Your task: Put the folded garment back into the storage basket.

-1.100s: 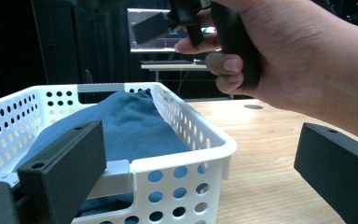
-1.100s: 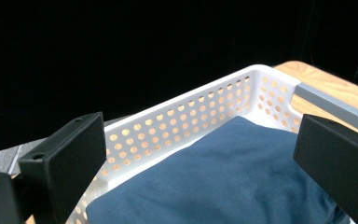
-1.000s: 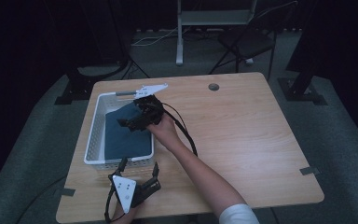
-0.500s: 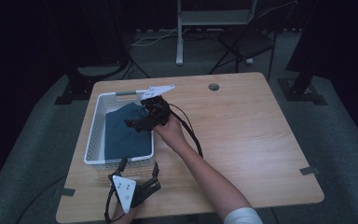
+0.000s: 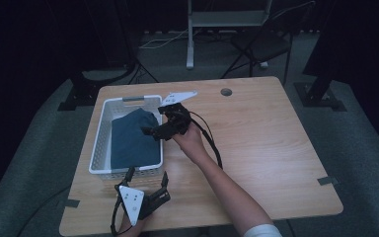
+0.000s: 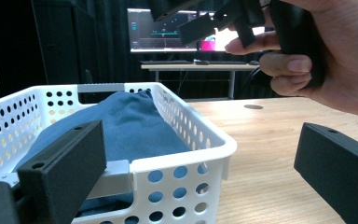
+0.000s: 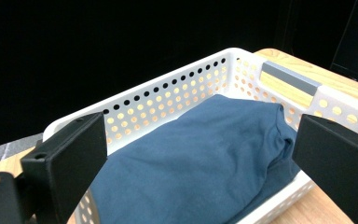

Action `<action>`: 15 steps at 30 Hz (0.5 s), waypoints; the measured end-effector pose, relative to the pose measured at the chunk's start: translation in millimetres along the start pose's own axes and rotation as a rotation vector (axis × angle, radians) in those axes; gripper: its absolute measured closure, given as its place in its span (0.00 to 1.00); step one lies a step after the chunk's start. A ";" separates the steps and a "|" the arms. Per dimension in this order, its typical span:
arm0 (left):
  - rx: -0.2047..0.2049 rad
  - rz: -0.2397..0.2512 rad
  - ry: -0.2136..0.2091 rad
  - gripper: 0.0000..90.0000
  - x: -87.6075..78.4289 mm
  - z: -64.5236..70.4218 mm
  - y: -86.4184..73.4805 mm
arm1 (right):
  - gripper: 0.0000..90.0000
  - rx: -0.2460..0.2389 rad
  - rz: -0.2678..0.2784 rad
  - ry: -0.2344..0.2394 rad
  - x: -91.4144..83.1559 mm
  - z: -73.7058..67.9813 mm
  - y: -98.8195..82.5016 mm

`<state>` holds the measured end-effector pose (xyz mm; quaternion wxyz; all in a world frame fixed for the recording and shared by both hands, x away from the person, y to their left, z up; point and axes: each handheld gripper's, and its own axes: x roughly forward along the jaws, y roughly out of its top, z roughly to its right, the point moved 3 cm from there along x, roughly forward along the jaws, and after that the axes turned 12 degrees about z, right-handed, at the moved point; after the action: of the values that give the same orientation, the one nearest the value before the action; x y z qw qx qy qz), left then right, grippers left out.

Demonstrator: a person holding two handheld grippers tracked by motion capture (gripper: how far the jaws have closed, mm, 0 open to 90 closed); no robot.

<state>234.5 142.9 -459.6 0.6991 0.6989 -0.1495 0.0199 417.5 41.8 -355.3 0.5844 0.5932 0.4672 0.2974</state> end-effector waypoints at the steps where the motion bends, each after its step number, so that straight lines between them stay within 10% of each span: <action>1: 0.000 0.000 0.000 0.04 0.0 0.0 0.0 | 0.03 0.000 0.002 -0.009 -1.6 0.9 -0.4; 15: 0.000 0.000 0.000 0.04 0.0 0.0 0.0 | 0.04 -0.011 0.008 -0.026 -26.0 -2.4 -2.6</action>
<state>234.5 142.9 -459.7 0.6991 0.6990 -0.1494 0.0197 404.8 19.0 -352.4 0.5923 0.5956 0.4557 0.2945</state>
